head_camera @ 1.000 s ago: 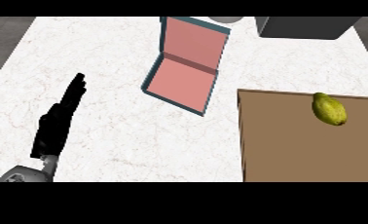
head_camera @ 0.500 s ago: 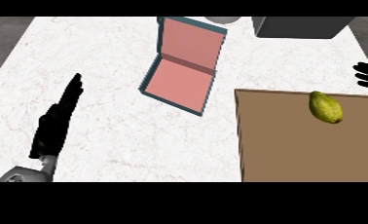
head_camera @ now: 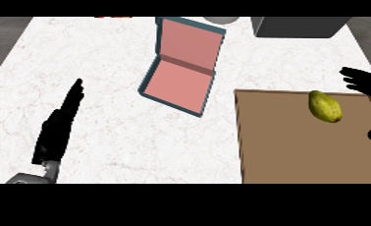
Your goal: Pick the pear from the tray and place it in the cardboard box
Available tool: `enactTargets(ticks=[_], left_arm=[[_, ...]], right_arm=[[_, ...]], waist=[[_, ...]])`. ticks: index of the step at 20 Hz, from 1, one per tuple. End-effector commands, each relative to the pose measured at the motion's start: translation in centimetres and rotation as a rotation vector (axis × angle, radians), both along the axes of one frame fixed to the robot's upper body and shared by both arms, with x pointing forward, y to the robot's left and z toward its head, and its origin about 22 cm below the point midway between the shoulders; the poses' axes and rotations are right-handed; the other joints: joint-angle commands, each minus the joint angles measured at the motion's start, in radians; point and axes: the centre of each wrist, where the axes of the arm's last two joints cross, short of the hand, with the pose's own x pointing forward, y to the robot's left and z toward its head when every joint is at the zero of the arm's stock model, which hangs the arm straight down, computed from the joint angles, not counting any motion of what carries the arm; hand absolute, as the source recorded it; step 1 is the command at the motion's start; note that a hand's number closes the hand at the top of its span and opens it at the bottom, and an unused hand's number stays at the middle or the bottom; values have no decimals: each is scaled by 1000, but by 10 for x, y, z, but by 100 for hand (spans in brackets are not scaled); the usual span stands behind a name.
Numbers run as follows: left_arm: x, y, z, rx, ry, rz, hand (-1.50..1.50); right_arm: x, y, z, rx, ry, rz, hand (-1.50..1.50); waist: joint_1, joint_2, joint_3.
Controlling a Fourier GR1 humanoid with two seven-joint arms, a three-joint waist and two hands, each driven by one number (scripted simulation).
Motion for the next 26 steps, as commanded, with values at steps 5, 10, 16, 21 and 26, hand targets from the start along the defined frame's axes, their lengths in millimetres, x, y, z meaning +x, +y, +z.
enactTargets(ticks=[5, 10, 16, 21, 26], left_arm=[[12, -3, 15, 6, -7, 9, 0], [-5, 10, 15, -5, -10, 20, 0], [-8, 16, 28, 8, -18, 7, 0], [3, 1, -6, 13, 11, 14, 0], [5, 11, -3, 4, -3, 6, 0]], right_arm=[[10, 5, -1, -8, 37, 15, -150], [2, 16, -15, -4, 20, 17, -150], [-4, 25, -42, 10, 38, 14, -150], [18, 32, -21, 9, 23, 7, -150], [17, 50, -46, 25, 27, 4, -150]], waist=[[-6, -1, 0], [-12, -5, -1], [-6, -4, 0], [-7, -1, -1], [-8, -2, -1]])
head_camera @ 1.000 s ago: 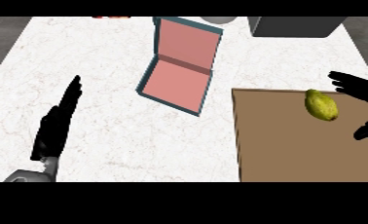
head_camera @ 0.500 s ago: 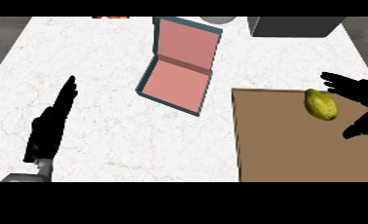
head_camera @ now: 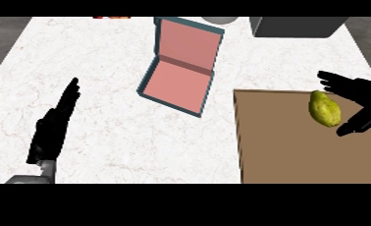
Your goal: Pick the pear from the tray and place it in the cardboard box
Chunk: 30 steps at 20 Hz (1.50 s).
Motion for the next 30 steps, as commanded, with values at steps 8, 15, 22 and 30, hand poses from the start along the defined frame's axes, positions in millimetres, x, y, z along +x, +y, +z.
enactTargets(ticks=[8, 15, 22, 30], left_arm=[[-9, 6, -2, -1, 6, 13, 0], [-14, -11, 2, 0, 0, -3, 0], [-2, -4, -1, 9, 4, 11, 0], [2, -10, 1, -10, -14, -48, 0]], right_arm=[[1, 13, -10, -18, 23, 55, -150], [-6, 23, -16, -12, -34, 42, 150], [-8, 21, -23, -163, -178, -93, 150], [49, 75, 48, -521, -573, 199, 150]], waist=[[0, -1, 0], [-6, -3, 0], [-2, 0, 0], [51, 5, 0]])
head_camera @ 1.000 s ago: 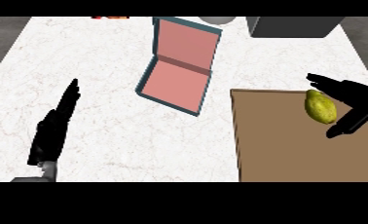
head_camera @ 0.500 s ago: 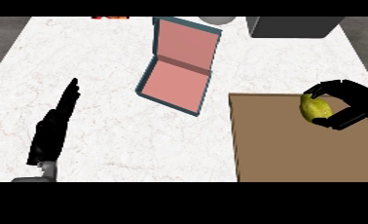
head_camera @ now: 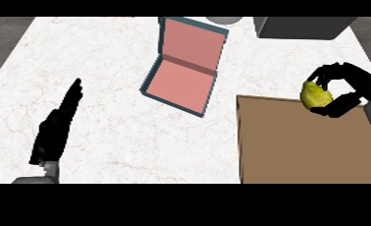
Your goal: Pick the pear from the tray and place it in the cardboard box
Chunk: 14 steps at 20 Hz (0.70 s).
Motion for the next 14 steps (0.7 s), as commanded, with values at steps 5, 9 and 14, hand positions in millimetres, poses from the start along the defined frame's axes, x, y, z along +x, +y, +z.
enactTargets(ticks=[5, 9, 14], left_arm=[[16, -19, 9, -2, -23, -26, 0], [9, -7, 2, -16, -13, -9, 0], [-3, -7, -2, 18, -15, 5, 0]], right_arm=[[48, 68, 74, -535, -417, 329, 150], [62, 81, 59, -504, -495, 299, 150], [77, 91, 105, -136, -594, 397, 150]], waist=[[32, 13, 2], [8, 8, 2], [-5, -2, 2]])
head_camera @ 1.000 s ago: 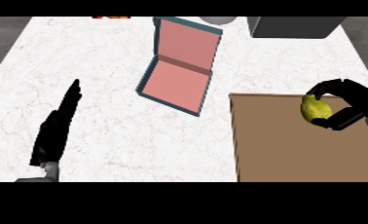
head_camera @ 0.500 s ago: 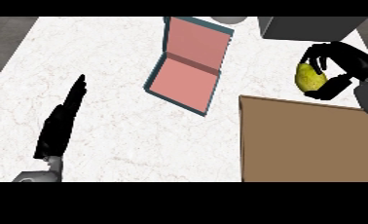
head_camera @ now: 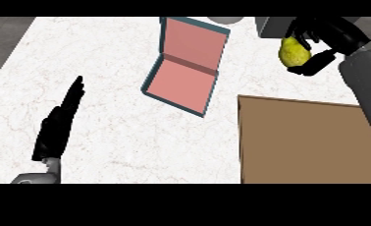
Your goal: Pick the pear from the tray and place it in the cardboard box
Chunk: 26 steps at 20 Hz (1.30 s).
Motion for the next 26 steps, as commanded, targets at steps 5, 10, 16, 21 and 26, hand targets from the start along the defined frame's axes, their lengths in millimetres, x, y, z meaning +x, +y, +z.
enactTargets(ticks=[5, 10, 16, 21, 26], left_arm=[[1, 8, -5, 17, 16, 25, 0], [-4, -8, -1, 14, 9, 39, 0], [-2, -3, -5, -6, 1, 30, 0], [-15, 5, -2, 5, 1, 28, 0], [2, 0, 10, 17, 9, 22, 0]], right_arm=[[23, 49, 48, 370, -36, 277, 150], [24, 85, 68, 415, -2, 373, 150], [27, 118, 103, 397, 8, 346, 150], [14, 183, 107, 372, 40, 345, 150], [14, 233, 86, 315, 92, 346, 150]], waist=[[-16, -5, -1], [-27, -10, -1], [-21, -6, -1], [-24, -10, -2], [-18, -5, -1]])
